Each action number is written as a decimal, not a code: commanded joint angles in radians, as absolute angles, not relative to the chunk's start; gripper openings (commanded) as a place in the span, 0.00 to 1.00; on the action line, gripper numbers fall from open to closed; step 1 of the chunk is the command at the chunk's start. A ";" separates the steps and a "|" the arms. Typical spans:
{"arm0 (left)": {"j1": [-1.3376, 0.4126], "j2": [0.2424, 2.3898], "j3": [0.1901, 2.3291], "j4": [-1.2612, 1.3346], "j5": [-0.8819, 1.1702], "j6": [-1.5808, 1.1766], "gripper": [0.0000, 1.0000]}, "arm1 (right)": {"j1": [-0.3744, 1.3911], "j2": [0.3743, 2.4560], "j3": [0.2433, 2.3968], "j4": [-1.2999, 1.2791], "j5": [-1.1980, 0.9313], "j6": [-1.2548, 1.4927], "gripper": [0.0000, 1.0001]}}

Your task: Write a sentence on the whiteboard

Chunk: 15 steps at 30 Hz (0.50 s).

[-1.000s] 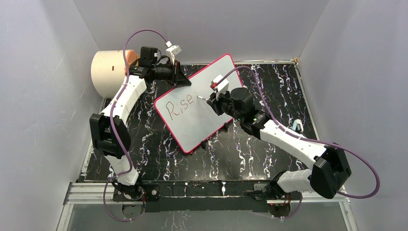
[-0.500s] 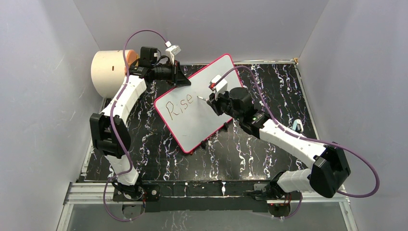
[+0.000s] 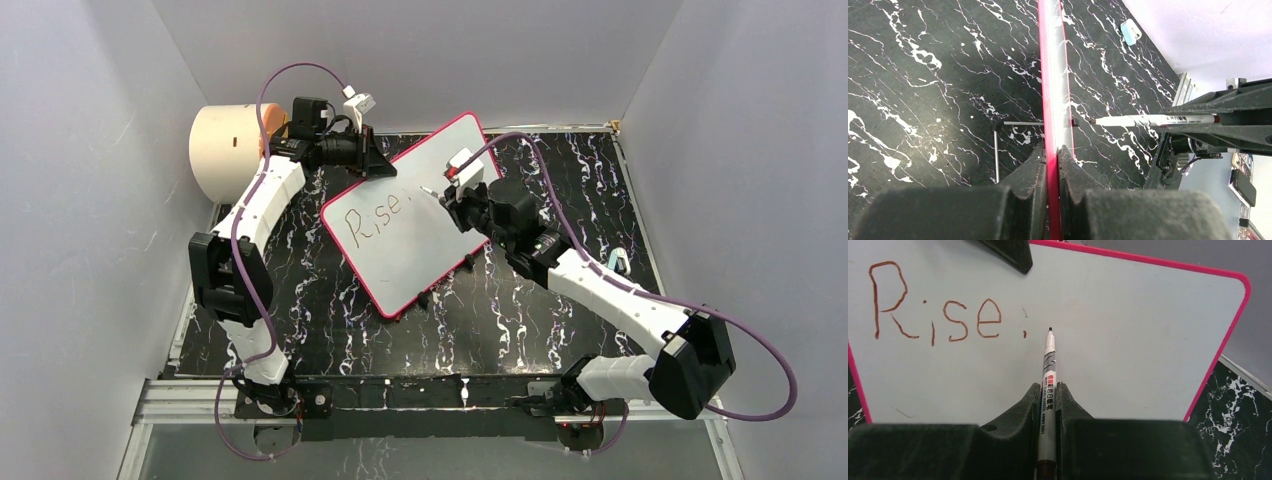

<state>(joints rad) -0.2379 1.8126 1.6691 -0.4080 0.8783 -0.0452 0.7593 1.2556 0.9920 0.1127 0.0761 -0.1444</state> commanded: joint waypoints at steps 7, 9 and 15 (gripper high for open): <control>-0.267 1.889 1.617 -0.638 0.847 0.051 0.00 | 0.743 1.306 1.062 0.232 0.073 -0.220 0.00; -0.266 1.888 1.617 -0.639 0.848 0.053 0.00 | 0.742 1.312 1.063 0.236 0.060 -0.219 0.00; -0.266 1.890 1.618 -0.640 0.854 0.054 0.00 | 0.744 1.320 1.066 0.250 0.041 -0.221 0.00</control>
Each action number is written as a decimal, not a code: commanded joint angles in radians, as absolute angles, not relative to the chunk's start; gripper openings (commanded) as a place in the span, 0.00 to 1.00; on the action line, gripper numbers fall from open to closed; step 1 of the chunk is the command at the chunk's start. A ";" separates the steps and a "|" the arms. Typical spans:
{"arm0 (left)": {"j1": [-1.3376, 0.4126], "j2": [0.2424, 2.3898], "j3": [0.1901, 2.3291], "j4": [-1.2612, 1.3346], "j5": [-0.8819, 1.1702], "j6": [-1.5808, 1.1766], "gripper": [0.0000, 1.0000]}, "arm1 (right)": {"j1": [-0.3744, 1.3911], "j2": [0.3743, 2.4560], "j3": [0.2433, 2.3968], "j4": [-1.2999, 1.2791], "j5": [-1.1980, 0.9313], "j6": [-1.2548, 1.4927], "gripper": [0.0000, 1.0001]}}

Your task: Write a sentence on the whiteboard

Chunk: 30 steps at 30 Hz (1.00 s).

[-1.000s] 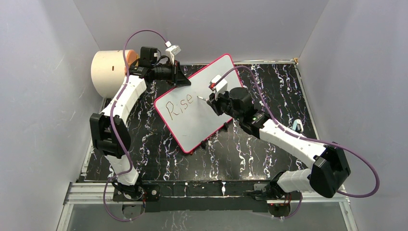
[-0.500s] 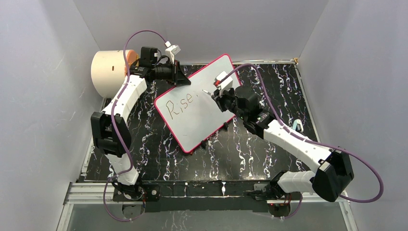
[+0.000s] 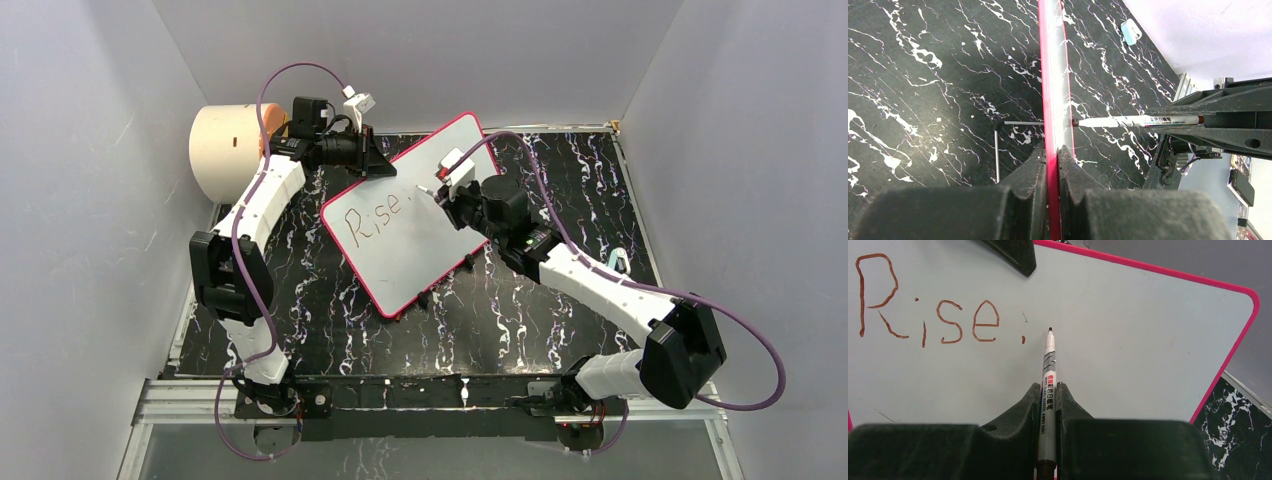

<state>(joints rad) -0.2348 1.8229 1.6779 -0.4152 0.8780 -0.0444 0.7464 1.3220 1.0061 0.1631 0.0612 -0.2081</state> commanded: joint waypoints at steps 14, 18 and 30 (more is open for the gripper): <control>-0.267 1.891 1.619 -0.640 0.869 0.057 0.00 | 0.743 1.357 1.085 0.249 0.031 -0.225 0.00; -0.268 1.889 1.619 -0.640 0.871 0.057 0.00 | 0.743 1.366 1.089 0.249 0.030 -0.226 0.00; -0.268 1.888 1.617 -0.640 0.877 0.058 0.00 | 0.743 1.387 1.094 0.233 0.052 -0.241 0.00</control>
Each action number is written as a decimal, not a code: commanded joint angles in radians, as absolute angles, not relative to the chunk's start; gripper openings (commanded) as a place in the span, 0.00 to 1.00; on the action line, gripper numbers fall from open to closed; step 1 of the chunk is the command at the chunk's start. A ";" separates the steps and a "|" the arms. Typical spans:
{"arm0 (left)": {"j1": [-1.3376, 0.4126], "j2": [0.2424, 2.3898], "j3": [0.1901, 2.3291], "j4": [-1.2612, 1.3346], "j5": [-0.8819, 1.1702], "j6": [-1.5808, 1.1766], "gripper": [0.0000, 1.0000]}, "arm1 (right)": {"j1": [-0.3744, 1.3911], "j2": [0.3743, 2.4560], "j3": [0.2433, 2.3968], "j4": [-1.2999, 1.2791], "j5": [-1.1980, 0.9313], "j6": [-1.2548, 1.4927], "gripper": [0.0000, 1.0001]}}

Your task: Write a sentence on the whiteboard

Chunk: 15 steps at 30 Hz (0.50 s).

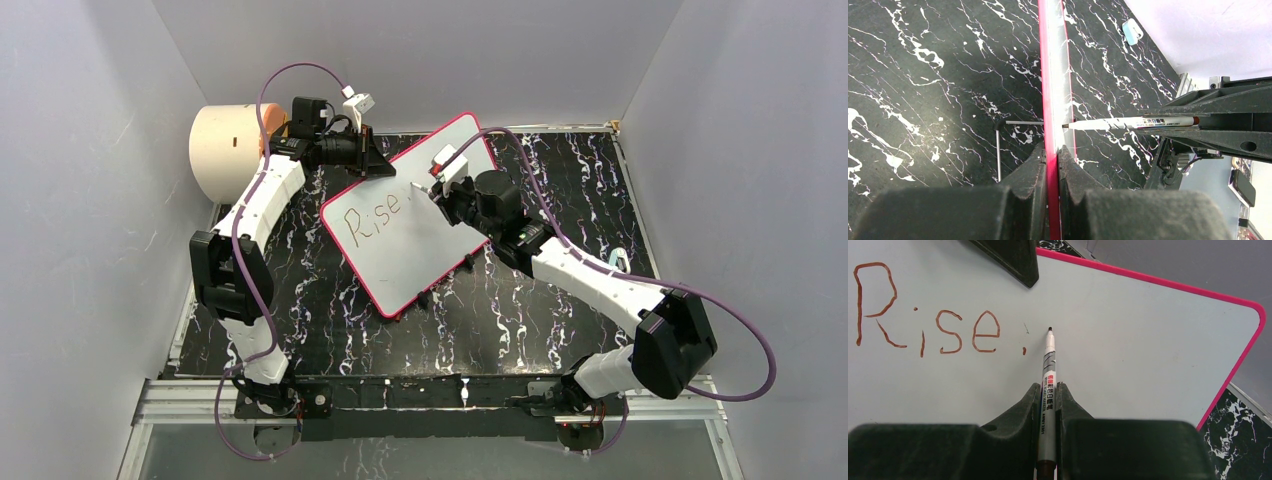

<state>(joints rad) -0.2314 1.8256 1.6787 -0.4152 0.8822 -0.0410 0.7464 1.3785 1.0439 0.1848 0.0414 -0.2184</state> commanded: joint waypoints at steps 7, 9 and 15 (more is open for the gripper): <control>-0.267 1.888 1.617 -0.640 0.880 0.060 0.00 | 0.741 1.391 1.092 0.236 0.093 -0.256 0.00; -0.267 1.888 1.616 -0.640 0.881 0.061 0.00 | 0.741 1.392 1.092 0.241 0.101 -0.256 0.00; -0.268 1.888 1.616 -0.640 0.885 0.061 0.00 | 0.734 1.399 1.088 0.258 0.118 -0.258 0.00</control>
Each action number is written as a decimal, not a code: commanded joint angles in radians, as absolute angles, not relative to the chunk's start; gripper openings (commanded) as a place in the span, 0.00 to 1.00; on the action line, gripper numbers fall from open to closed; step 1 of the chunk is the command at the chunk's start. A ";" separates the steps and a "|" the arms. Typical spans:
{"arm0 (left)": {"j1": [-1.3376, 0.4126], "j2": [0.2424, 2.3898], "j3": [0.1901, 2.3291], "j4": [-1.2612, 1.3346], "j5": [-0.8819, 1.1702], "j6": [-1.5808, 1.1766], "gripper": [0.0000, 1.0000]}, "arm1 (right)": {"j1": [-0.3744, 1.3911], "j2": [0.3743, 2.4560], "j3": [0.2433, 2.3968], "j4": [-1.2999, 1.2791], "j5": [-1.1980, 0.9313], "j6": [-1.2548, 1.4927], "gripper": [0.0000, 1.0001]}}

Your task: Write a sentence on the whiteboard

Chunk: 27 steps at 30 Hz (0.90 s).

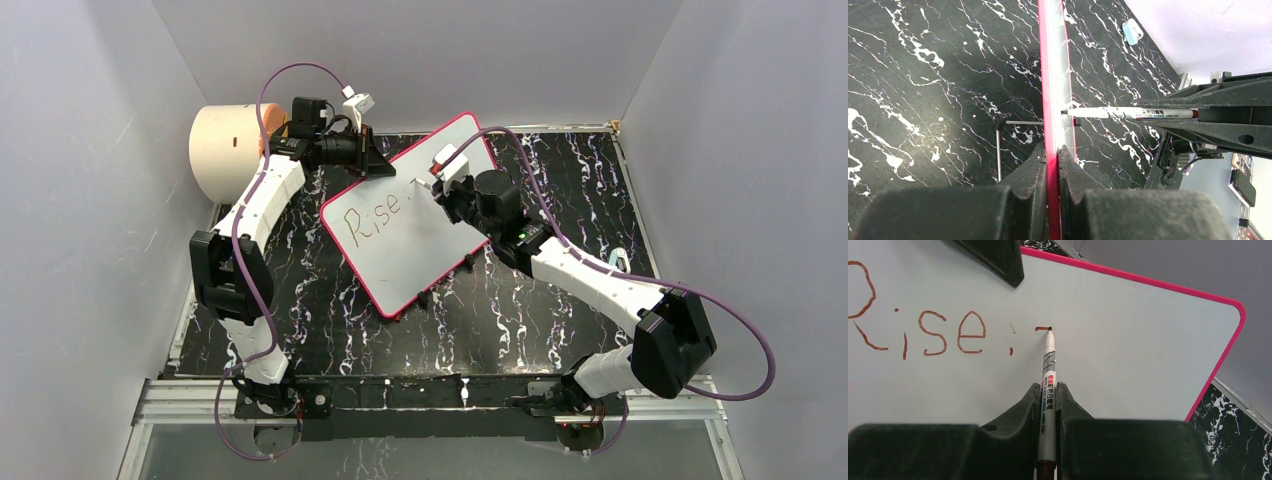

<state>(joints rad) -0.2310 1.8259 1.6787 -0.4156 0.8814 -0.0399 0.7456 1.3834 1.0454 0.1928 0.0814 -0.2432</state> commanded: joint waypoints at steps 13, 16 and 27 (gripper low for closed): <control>-0.268 1.889 1.615 -0.639 0.875 0.061 0.00 | 0.722 1.377 1.085 0.272 0.086 -0.252 0.00; -0.269 1.889 1.617 -0.640 0.871 0.059 0.00 | 0.723 1.347 1.074 0.279 0.064 -0.248 0.00; -0.268 1.889 1.616 -0.640 0.870 0.058 0.00 | 0.722 1.340 1.092 0.281 0.017 -0.241 0.00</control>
<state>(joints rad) -0.2310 1.8267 1.6787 -0.4156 0.8837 -0.0368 0.7265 1.3544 1.0458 0.2214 0.0334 -0.2405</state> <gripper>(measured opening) 0.053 0.192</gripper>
